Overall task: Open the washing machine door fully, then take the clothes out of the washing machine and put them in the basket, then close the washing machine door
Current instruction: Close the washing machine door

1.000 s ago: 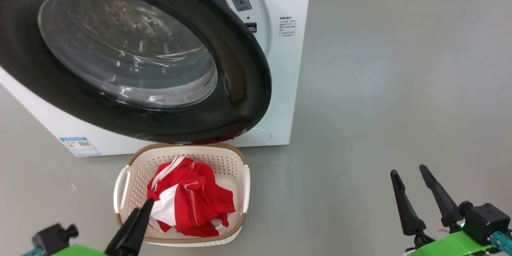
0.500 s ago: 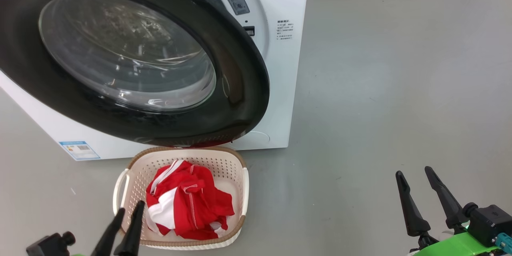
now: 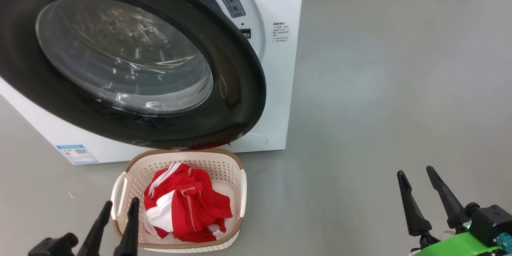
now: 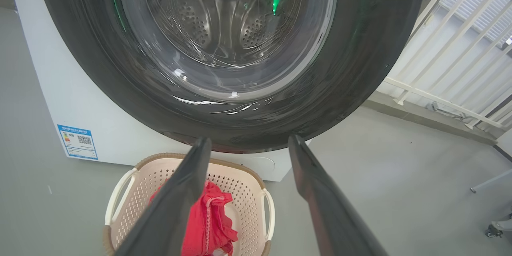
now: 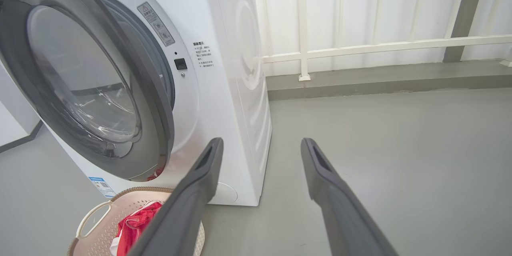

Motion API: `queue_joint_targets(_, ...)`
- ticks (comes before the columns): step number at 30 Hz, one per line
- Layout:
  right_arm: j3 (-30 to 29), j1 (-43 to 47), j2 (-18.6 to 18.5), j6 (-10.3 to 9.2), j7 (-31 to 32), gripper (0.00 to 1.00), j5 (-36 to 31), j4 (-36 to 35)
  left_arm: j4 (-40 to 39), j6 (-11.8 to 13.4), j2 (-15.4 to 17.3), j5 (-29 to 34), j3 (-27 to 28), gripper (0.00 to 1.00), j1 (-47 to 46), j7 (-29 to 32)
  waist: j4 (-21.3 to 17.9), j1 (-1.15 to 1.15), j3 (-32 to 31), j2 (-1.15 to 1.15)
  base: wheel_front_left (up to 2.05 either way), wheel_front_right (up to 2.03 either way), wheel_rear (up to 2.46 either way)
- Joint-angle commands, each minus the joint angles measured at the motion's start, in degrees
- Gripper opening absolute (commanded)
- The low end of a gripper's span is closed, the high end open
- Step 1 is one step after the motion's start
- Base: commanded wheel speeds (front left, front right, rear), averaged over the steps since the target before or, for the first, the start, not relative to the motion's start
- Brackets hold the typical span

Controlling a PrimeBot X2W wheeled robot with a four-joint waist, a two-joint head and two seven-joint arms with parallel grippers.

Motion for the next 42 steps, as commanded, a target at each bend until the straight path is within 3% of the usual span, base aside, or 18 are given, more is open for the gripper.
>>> queue_joint_targets(1, 0.80, -0.06, -1.01, 0.36, -0.37, 1.00, 0.15, -1.31, -2.06, -0.32, 0.27, 2.78, 3.17, 1.00, -0.51, -0.70, -0.07, 0.00, -0.02, 0.00, 0.00, 0.00, 0.00)
queue_joint_targets(9, 0.05, 0.03, -1.11, 0.36, -0.37, 1.00, 0.16, -1.48, -4.21, -0.32, -2.73, 14.35, 7.42, 1.00, 0.89, -0.70, -0.39, 0.00, -0.37, 0.00, 0.00, 0.00, 0.00)
queue_joint_targets(17, -0.64, 0.53, -0.73, 0.36, -0.37, 1.00, 0.01, -1.52, -7.33, -0.32, -6.09, 21.08, 11.46, 1.00, 2.56, -0.70, -0.39, 0.00, -1.10, 0.00, 0.00, 0.00, 0.00)
queue_joint_targets(42, -1.66, 1.48, -0.13, 0.36, -0.37, 1.00, -0.12, -1.54, -6.71, -0.32, -7.81, 23.17, 12.58, 1.00, 4.02, -0.70, 0.25, 0.00, -1.69, 0.00, 0.00, 0.00, 0.00)
